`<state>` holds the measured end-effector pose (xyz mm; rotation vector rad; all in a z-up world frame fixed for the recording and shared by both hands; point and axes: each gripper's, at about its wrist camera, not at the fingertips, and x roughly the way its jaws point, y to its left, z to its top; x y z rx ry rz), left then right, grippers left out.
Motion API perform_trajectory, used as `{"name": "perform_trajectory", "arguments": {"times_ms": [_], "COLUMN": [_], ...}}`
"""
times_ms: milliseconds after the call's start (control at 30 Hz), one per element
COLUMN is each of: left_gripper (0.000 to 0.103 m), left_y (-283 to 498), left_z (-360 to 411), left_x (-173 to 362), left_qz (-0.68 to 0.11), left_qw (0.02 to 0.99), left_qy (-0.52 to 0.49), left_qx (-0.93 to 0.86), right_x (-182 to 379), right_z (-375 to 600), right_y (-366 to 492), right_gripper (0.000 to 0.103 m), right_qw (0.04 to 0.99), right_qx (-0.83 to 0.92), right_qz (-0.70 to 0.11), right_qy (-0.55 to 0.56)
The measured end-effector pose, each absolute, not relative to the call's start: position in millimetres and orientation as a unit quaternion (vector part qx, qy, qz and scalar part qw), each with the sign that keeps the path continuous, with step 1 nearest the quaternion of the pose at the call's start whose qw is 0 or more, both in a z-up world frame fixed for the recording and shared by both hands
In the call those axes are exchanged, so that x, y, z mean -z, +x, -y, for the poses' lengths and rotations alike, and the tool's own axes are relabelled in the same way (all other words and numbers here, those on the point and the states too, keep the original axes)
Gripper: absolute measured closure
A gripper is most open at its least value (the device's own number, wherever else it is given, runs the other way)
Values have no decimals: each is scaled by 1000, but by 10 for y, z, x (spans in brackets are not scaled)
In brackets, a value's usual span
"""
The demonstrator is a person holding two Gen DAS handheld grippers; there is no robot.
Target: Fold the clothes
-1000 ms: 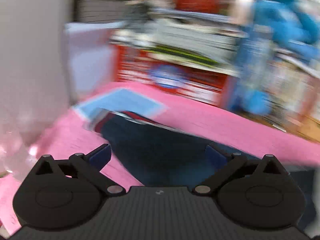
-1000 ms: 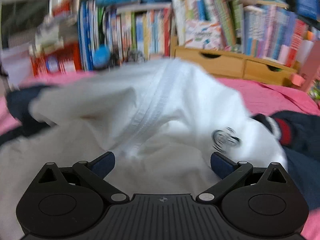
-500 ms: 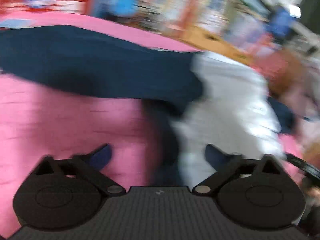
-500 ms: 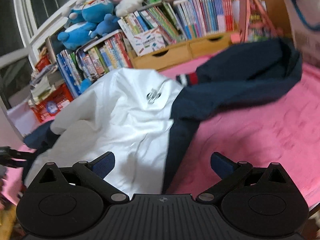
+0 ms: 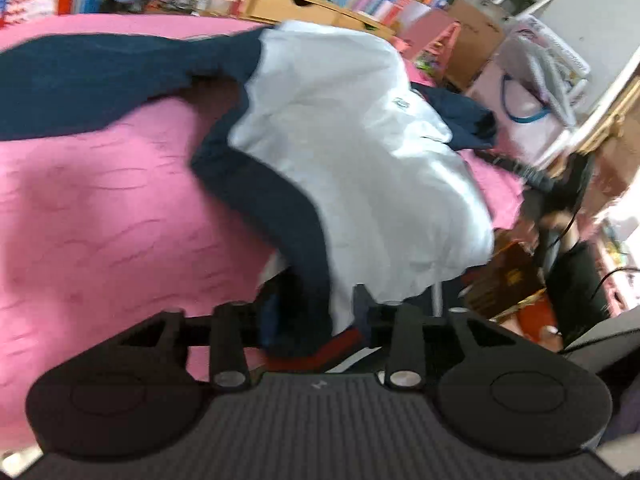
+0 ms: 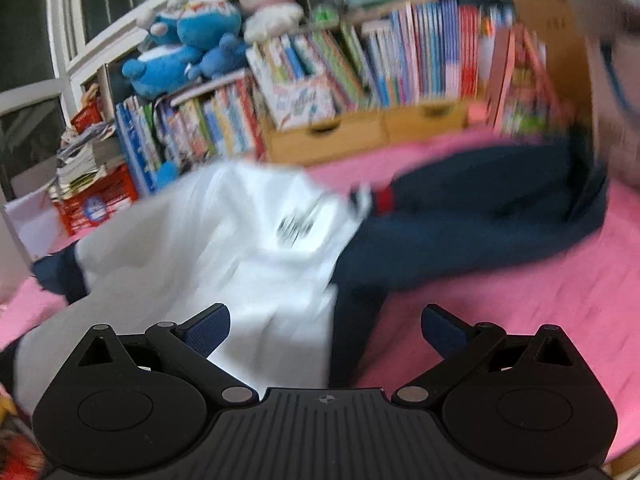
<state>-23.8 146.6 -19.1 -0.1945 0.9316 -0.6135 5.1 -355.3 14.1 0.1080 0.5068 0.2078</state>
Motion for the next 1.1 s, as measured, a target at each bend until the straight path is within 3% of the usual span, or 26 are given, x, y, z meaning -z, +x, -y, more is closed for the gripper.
{"name": "perform_trajectory", "arguments": {"times_ms": [67, 133, 300, 400, 467, 600, 667, 700, 733, 900, 1033, 1067, 1100], "left_gripper": [28, 16, 12, 12, 12, 12, 11, 9, 4, 0, 0, 0, 0], "left_y": [-260, -255, 4, 214, 309, 386, 379, 376, 373, 357, 344, 341, 337], "left_z": [-1557, -1612, -1179, -624, -356, -147, -141, -138, -135, -121, -110, -107, -109], "left_x": [50, -132, -274, -143, 0, 279, 314, 331, 348, 435, 504, 521, 535], "left_qz": [-422, -379, -307, -311, -326, -354, -350, -348, -345, -335, -326, -324, -321], "left_qw": [864, 891, 922, 919, 916, 912, 914, 915, 916, 921, 924, 925, 925], "left_qy": [-88, -93, -96, -77, -45, 12, 16, 19, 21, 33, 42, 45, 46], "left_qx": [262, 232, 218, 229, 229, 206, 204, 203, 203, 199, 196, 195, 195], "right_x": [-284, -333, -26, 132, 35, -483, -685, -773, -845, -952, -650, -531, -414], "right_z": [3529, 3418, 2901, 2863, 2938, 3356, 3592, 3701, 3753, 3303, 2569, 2365, 2205], "right_y": [218, 497, 1313, 1693, 1821, 1933, 1958, 1967, 1952, 1695, 2043, 2178, 2271], "right_gripper": [0, 0, 4, 76, 77, 74, 53, 22, 2, 0, 1, 1, 10], "right_qw": [972, 971, 920, 905, 913, 923, 921, 920, 927, 967, 945, 937, 924], "right_qx": [-69, -33, -13, -16, 25, 219, 259, 269, 244, -34, -141, -154, -169], "right_qz": [-226, -198, -233, -311, -300, -185, -198, -214, -238, -249, -295, -315, -343], "right_qy": [-18, -127, -315, -289, -276, -256, -212, -189, -158, -38, -8, -1, 22]}}
